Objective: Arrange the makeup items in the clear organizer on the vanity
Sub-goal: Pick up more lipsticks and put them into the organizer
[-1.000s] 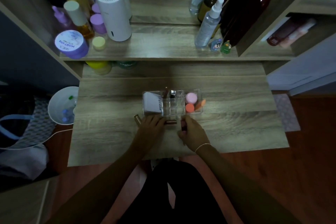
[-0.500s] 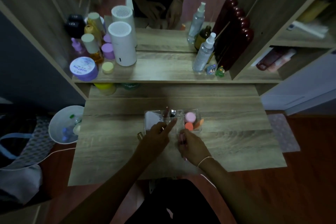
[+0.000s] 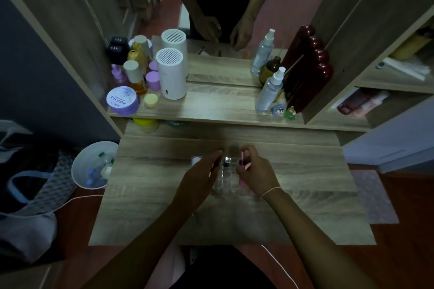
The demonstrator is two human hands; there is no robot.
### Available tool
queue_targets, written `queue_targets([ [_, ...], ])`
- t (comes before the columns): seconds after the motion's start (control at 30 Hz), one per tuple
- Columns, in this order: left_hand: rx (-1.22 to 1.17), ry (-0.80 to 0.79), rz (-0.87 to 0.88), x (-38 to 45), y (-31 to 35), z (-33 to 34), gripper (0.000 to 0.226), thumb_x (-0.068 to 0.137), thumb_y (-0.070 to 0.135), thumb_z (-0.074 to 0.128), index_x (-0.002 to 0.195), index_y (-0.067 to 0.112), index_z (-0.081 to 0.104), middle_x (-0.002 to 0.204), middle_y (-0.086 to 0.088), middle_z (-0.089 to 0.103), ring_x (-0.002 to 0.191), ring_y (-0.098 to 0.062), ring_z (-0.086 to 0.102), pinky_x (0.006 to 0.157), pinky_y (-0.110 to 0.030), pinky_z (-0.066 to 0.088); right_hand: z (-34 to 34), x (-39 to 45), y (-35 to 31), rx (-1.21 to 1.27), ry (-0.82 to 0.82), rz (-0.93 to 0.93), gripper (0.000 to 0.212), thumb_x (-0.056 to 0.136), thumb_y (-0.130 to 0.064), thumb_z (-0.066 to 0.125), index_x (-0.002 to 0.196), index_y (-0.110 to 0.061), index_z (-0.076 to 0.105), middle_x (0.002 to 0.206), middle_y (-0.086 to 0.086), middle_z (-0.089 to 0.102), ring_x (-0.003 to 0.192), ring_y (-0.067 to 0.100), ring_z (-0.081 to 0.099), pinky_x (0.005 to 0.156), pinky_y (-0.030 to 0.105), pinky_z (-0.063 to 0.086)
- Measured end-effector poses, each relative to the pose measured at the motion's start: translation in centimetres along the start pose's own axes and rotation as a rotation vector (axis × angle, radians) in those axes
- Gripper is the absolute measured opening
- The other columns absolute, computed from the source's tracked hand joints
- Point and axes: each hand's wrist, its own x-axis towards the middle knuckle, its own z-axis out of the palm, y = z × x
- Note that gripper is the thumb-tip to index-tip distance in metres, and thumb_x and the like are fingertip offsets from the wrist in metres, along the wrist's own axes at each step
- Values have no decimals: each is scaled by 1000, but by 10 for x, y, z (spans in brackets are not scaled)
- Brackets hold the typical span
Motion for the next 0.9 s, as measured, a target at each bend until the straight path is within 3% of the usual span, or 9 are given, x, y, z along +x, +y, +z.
queue_targets([
  [0.07, 28, 0, 44, 1, 1, 1, 40, 87, 12, 62, 126, 18, 53, 109, -10, 65, 90, -16, 62, 81, -29, 52, -3, 8, 2, 20, 1, -1, 41, 78, -13, 67, 109, -31, 45, 86, -5, 67, 67, 14, 64, 61, 24, 47],
  [0.13, 30, -9, 31, 1, 3, 3, 40, 87, 13, 62, 125, 19, 53, 110, -6, 65, 91, -11, 60, 82, -11, 44, -6, 15, 4, 54, 10, 14, 44, 78, -12, 68, 111, -30, 45, 90, -2, 70, 65, 12, 66, 59, 23, 52],
  [0.2, 57, -4, 31, 1, 4, 3, 34, 89, 14, 58, 122, 20, 54, 107, -5, 64, 88, -8, 58, 77, -2, 38, -7, 21, 5, 77, 19, 3, 50, 78, -10, 68, 118, -29, 45, 96, 2, 72, 73, 15, 69, 69, 29, 57],
  [0.37, 40, -113, 86, -4, 0, 7, 19, 88, 1, 56, 106, 8, 62, 98, -10, 58, 76, -14, 58, 64, -18, 48, -5, 35, 11, 23, 35, -16, 32, 80, -11, 70, 109, -16, 56, 97, 10, 73, 82, 16, 65, 75, 26, 50],
  [0.47, -53, -124, 10, -8, 3, 5, 20, 90, -1, 53, 105, 8, 64, 88, -10, 59, 68, -18, 60, 58, -29, 52, -5, 39, 15, 5, 26, -29, 25, 78, -9, 71, 100, -13, 61, 94, 10, 72, 84, 21, 65, 82, 37, 55],
  [0.6, -132, -122, -168, -10, 1, 6, 36, 89, -10, 44, 96, 18, 65, 72, 3, 56, 61, -3, 57, 56, -9, 41, -4, 45, 19, -20, -1, -78, 21, 75, -5, 70, 94, -8, 63, 92, 12, 70, 87, 28, 64, 83, 46, 54],
  [0.73, -74, -151, -133, -8, -1, 9, 37, 77, -17, 53, 103, 6, 66, 90, -12, 68, 74, -13, 64, 68, -12, 46, -2, 47, 27, -60, -69, -108, 20, 72, -4, 71, 90, -10, 62, 88, 11, 68, 84, 27, 62, 79, 48, 53],
  [0.83, -107, -160, -160, -8, 0, 14, 40, 75, -16, 61, 105, 10, 65, 95, -7, 69, 76, -7, 65, 69, -4, 45, -1, 48, 31, -84, -78, -117, 21, 68, -3, 70, 85, -13, 62, 85, 8, 66, 78, 24, 60, 74, 45, 53],
  [0.9, -165, -169, -213, -8, 1, 18, 38, 77, -11, 64, 105, 13, 65, 90, -2, 71, 78, -6, 68, 71, -8, 48, 1, 49, 32, -105, -92, -124, 22, 67, -4, 71, 83, -15, 62, 83, 5, 65, 77, 23, 59, 72, 44, 52],
])
